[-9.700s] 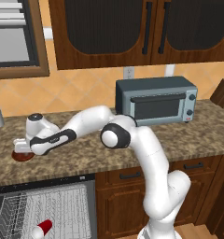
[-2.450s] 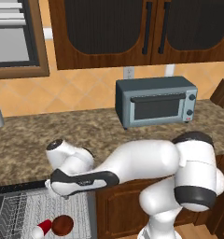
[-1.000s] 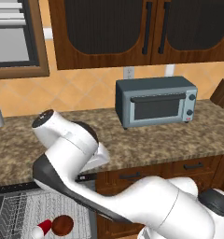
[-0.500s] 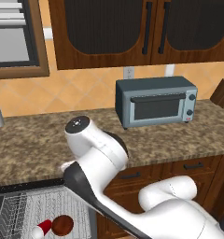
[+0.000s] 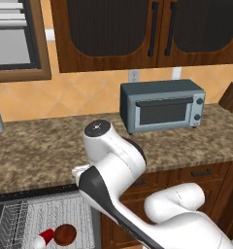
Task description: Pick up the cup and bowl from the counter, place them in the dishwasher, and close the dishwasher door.
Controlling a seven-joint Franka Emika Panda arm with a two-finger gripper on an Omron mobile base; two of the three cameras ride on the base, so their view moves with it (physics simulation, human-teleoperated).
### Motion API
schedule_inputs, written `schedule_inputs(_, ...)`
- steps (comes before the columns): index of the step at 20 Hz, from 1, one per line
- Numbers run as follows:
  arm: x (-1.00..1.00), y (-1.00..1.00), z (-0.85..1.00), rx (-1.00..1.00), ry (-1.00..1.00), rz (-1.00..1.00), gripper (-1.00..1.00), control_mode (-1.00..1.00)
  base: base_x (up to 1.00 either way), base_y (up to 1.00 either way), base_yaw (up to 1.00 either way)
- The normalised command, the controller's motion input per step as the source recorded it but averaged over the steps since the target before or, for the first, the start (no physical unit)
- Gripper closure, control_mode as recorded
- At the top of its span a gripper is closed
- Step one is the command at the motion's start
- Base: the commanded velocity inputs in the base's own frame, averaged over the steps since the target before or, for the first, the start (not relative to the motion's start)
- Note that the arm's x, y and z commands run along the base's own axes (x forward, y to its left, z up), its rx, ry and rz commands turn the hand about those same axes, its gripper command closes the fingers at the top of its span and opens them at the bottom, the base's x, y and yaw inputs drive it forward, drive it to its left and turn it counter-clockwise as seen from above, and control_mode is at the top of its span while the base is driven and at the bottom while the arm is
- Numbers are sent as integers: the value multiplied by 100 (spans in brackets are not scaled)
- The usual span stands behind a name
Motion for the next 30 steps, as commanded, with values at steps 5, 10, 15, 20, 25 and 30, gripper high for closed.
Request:
schedule_inputs(5,0,0,0,0,0,0,-100,-100,0,0,0)
schedule_inputs(10,0,0,0,0,0,0,-100,-100,0,0,0)
schedule_inputs(15,0,0,0,0,0,0,-100,-100,0,0,0)
schedule_inputs(20,-1,-1,0,0,0,0,-100,100,-9,0,0)
schedule_inputs(25,0,0,0,0,0,0,-100,100,-56,0,0)
schedule_inputs(30,0,0,0,0,0,0,-100,100,-44,0,0)
